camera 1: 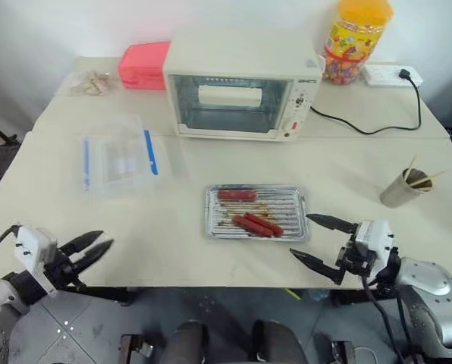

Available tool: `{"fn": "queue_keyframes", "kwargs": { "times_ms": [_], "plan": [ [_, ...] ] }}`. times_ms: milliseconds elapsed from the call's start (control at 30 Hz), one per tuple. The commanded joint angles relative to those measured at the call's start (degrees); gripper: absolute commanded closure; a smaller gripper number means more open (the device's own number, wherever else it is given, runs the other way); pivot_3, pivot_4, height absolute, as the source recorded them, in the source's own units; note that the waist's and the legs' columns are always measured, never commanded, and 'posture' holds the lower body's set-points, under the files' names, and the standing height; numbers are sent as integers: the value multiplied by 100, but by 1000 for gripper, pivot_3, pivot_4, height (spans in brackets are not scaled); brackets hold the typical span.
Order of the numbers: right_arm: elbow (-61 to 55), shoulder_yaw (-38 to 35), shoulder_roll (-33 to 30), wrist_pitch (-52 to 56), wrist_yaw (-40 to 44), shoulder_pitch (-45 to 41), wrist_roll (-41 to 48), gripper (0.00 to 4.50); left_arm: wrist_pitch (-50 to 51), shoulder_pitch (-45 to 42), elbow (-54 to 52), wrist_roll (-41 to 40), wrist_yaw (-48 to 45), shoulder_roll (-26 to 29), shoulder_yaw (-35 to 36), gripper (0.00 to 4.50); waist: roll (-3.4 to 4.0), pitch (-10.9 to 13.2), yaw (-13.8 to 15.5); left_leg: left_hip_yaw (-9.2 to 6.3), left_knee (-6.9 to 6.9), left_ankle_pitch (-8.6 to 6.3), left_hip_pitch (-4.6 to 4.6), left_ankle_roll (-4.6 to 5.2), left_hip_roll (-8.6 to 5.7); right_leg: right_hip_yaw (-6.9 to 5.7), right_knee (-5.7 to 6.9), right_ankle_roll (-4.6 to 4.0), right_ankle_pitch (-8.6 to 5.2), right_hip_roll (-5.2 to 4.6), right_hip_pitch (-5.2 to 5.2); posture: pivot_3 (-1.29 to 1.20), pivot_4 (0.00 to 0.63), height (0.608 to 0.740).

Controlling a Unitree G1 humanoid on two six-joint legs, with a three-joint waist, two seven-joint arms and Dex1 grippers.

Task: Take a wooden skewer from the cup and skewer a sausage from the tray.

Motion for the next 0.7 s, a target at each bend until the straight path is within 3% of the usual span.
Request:
{"fn": "queue_keyframes", "kwargs": {
  "times_ms": [33, 200, 433, 700],
  "plan": [
    [1, -259, -34, -343, 182, 183, -22, 0, -283, 126, -262, 178, -349, 63, -256, 1532, 8, -1, -5, -1, -2, 0, 0, 0, 0, -1, -14, 0, 0, 2, 3, 0, 150, 740],
    [632, -374, 45, -1042, 280, 528, -371, 0, -695, 75, 133, 609, -360, -45, -549, 14, 11, -2, -25, 7, -9, 0, 0, 1, 4, -8, -7, -2, 1, 42, 2, 0, 150, 740],
    [1453, -442, 293, -1920, 122, 725, -787, 0, -1225, 71, 277, 820, -115, -501, -675, 14, 11, -2, -29, 30, -9, -5, 14, 10, 5, -21, 8, 3, 3, 42, 1, 0, 150, 740],
    [1378, -273, 438, -1840, -114, 395, -768, 0, -1422, 16, 251, 986, 284, -710, -692, 14, 11, -2, -31, 34, -9, -6, 22, 9, 7, -16, 13, 2, 3, 43, 1, 0, 150, 740]
  ]
}}
